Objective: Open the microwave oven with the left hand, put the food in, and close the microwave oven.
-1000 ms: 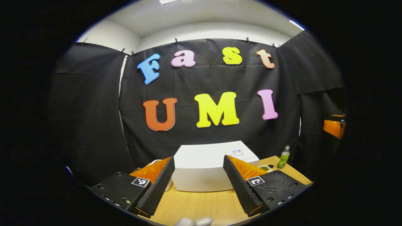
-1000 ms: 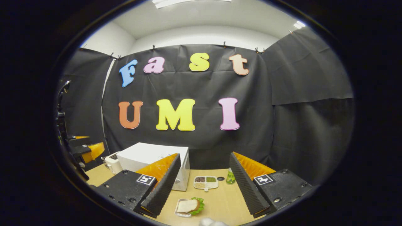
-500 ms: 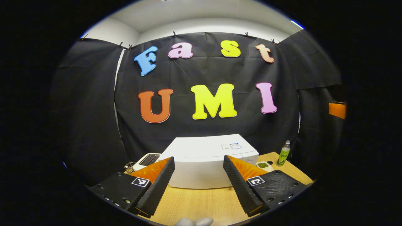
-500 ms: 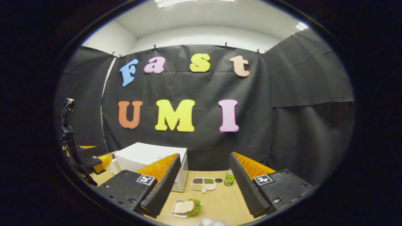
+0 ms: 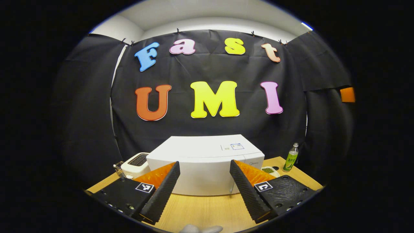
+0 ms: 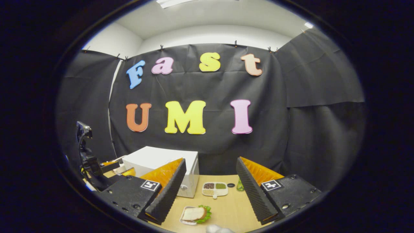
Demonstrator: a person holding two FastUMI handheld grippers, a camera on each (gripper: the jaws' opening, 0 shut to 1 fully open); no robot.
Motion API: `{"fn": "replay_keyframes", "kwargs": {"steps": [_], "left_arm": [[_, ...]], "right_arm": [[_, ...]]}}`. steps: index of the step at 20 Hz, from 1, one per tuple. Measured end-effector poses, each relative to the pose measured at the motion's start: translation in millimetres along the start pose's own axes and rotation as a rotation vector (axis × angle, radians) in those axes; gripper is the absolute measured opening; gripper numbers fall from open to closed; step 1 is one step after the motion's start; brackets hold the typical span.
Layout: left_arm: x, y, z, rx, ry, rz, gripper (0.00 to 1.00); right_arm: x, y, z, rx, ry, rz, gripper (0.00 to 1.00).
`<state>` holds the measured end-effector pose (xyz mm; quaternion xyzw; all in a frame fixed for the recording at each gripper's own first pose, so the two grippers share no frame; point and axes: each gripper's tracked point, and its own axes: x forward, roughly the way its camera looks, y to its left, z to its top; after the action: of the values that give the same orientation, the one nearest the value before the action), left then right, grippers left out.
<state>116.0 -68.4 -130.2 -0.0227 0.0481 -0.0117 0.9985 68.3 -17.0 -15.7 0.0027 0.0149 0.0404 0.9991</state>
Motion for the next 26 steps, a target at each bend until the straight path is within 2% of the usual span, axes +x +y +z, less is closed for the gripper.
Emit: {"fn": "replay_keyframes", "kwargs": {"steps": [4, 7, 11, 15, 16, 19, 20, 21, 22, 23, 24, 25, 26], "left_arm": [[21.0, -9.7, -22.4, -0.038, 0.026, 0.01, 0.97], [44.0, -24.1, -52.0, 0.012, 0.045, -0.008, 0.96], [81.0, -48.2, -99.7, 0.021, 0.108, -0.03, 0.96], [108.7, -72.6, -124.3, 0.01, 0.133, -0.062, 0.96], [114.9, -77.2, -127.8, 0.013, 0.131, -0.071, 0.95], [131.6, -89.7, -145.0, 0.006, 0.166, -0.1, 0.91], [133.1, -93.4, -151.5, -0.006, 0.192, -0.113, 0.69], [135.6, -99.5, -155.4, -0.021, 0.202, -0.135, 0.79], [137.5, -103.4, -156.4, -0.039, 0.201, -0.156, 0.48], [137.7, -107.2, -156.2, -0.05, 0.195, -0.165, 0.44], [139.2, -106.4, -155.6, -0.044, 0.19, -0.171, 0.28], [136.8, -105.2, -153.6, -0.031, 0.176, -0.18, 0.27], [139.9, -105.2, -153.6, -0.026, 0.168, -0.18, 0.21]], "right_arm": [[11.1, 0.9, 9.0, -0.028, -0.013, 0.017, 0.99], [14.1, 4.3, 6.3, -0.032, -0.003, 0.028, 0.99], [8.3, -2.9, 17.7, -0.079, -0.01, 0.001, 0.99], [-0.9, -7.8, 22.3, -0.144, -0.004, -0.022, 0.99], [-1.9, -8.7, 21.6, -0.156, 0.001, -0.028, 0.93], [-5.3, -8.5, 24.1, -0.172, 0.01, -0.036, 0.96], [-5.5, -7.7, 24.5, -0.172, 0.011, -0.037, 0.96], [-6.5, -7.0, 25.3, -0.174, 0.009, -0.038, 0.96], [-6.8, -5.9, 26.4, -0.177, 0.007, -0.036, 0.96], [-7.1, -5.0, 26.0, -0.18, 0.01, -0.036, 0.96], [-7.2, -2.2, 23.9, -0.185, 0.014, -0.03, 0.96], [-8.2, -1.3, 23.7, -0.189, 0.015, -0.028, 0.96], [-7.7, -1.0, 24.1, -0.189, 0.017, -0.024, 0.96]]}}
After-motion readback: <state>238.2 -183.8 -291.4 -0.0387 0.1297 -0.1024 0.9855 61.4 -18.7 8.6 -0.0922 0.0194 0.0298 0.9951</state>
